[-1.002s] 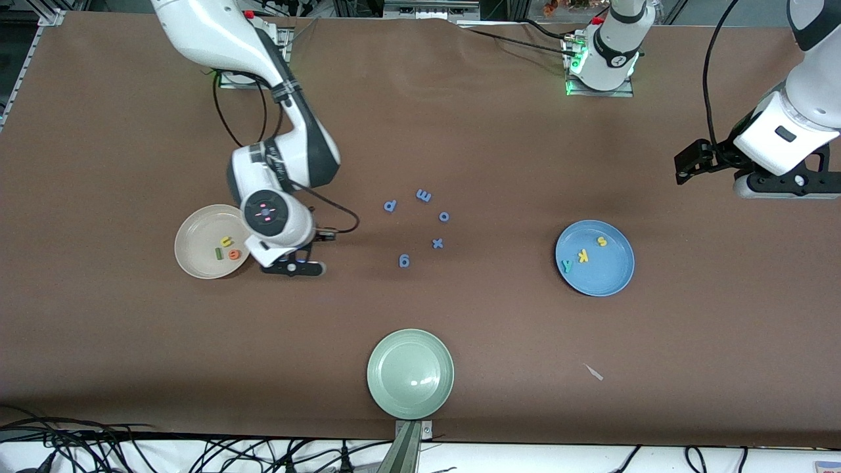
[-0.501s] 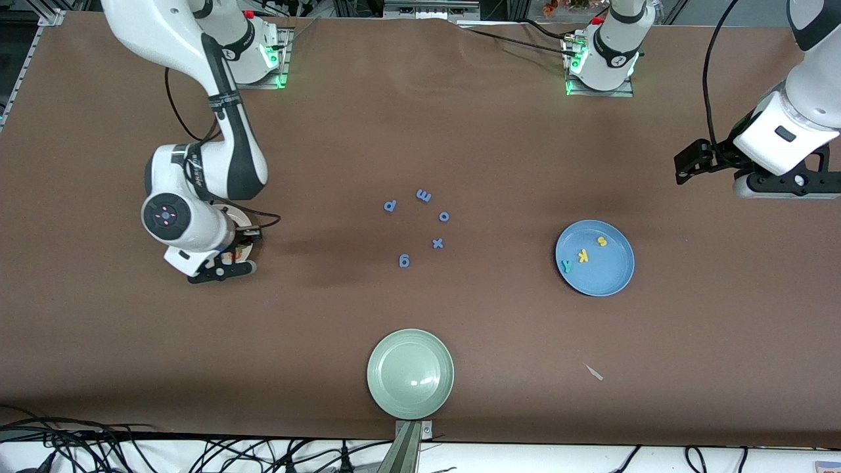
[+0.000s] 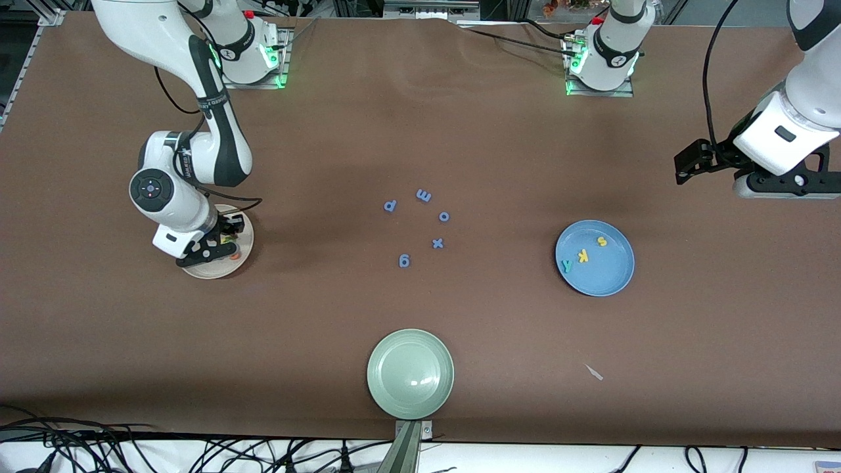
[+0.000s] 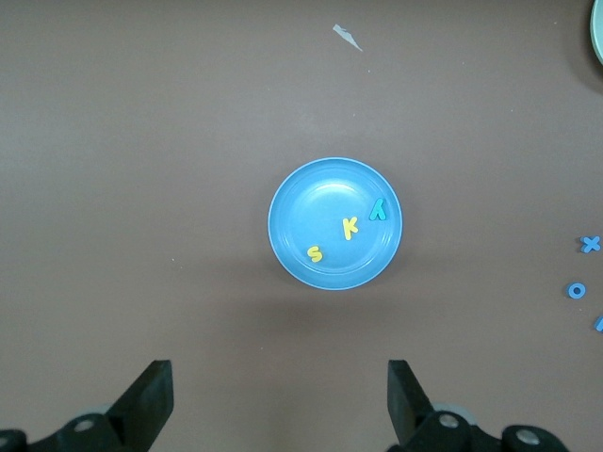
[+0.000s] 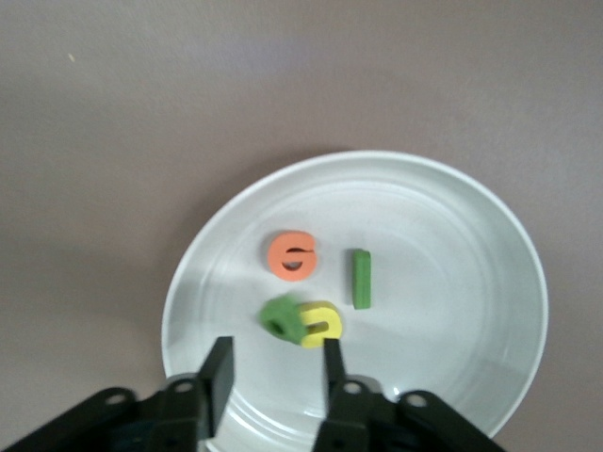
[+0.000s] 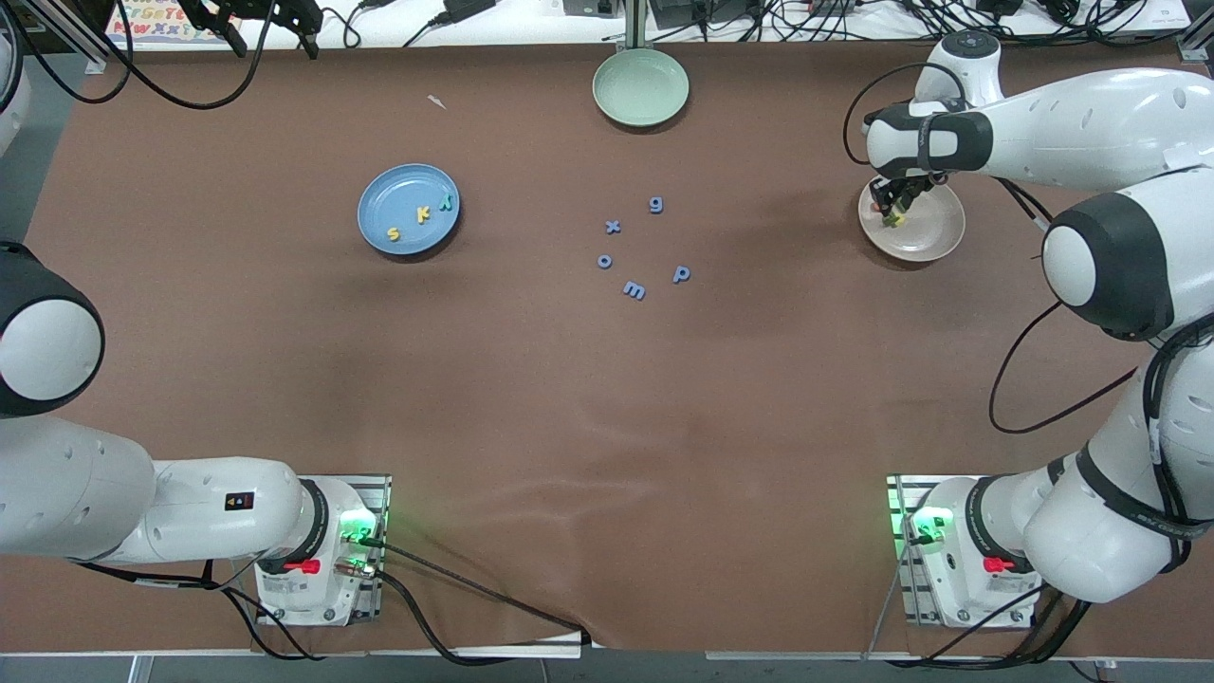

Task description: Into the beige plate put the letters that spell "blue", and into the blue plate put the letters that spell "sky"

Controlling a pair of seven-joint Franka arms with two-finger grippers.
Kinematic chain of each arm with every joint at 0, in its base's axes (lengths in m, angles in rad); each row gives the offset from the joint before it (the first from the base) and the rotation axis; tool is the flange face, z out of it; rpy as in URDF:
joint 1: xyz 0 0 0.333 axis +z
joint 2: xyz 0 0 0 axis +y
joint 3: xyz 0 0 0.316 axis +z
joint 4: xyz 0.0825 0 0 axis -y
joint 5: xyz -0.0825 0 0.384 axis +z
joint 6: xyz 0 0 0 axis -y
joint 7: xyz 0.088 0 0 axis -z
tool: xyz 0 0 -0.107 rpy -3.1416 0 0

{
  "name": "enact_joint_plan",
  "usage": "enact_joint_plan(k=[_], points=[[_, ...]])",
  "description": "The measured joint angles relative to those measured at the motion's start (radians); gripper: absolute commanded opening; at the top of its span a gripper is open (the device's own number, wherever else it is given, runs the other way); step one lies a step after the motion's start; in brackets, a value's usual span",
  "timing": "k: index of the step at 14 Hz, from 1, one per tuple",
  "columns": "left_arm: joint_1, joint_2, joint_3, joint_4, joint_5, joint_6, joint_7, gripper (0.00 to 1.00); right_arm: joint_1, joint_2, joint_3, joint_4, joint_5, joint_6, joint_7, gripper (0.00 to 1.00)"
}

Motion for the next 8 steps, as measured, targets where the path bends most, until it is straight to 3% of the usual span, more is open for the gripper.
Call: enact_joint_plan(k=[5, 8], points=[[0.000, 0.000, 0.000, 0.000, 0.000, 0.000, 0.000, 1.00, 0.008, -0.028, 0.001, 0.224, 0.001, -0.347, 0.113, 1.00], [0.000, 0.000, 0.000, 0.000, 0.000, 0.000, 0.000, 1.00, 0.019, -0.033, 0.005, 0.304, 0.001, -0.460, 0.169, 1.00]])
